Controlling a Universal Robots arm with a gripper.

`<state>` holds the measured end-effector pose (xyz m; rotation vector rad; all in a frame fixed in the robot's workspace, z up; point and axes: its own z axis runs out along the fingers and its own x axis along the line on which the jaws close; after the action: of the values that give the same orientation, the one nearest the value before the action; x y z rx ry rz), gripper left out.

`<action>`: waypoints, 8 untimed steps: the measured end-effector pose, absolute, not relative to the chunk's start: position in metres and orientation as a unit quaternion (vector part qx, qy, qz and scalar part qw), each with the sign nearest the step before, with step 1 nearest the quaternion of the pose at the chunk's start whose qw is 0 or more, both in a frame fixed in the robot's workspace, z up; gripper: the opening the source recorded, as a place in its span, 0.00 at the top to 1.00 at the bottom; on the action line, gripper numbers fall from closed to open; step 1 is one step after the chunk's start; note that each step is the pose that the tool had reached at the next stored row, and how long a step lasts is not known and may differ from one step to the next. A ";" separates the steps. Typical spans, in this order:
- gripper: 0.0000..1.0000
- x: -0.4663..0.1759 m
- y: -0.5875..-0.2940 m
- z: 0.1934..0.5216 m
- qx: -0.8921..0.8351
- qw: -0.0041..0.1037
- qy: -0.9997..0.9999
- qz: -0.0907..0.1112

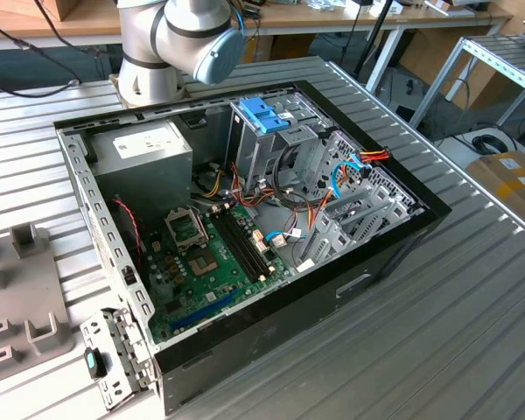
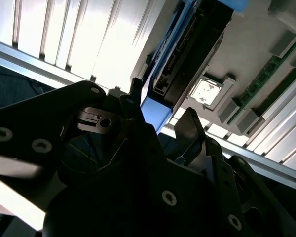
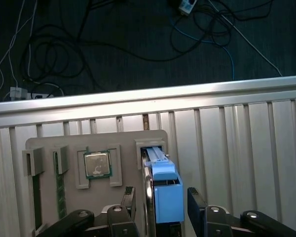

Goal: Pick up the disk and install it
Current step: 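Pick up the disk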

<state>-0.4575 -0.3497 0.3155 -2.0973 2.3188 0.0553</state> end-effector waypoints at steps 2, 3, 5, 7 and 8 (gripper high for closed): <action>0.46 -0.458 -0.349 0.314 -0.671 0.007 0.742 0.018; 0.46 -0.458 -0.349 0.314 -0.671 0.007 0.742 0.018; 0.46 -0.459 -0.348 0.312 -0.671 0.007 0.741 0.018; 0.46 -0.459 -0.347 0.310 -0.671 0.007 0.742 0.018; 0.46 -0.459 -0.347 0.309 -0.671 0.007 0.741 0.018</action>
<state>-0.4591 -0.3467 0.3094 -2.0973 2.3187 0.0553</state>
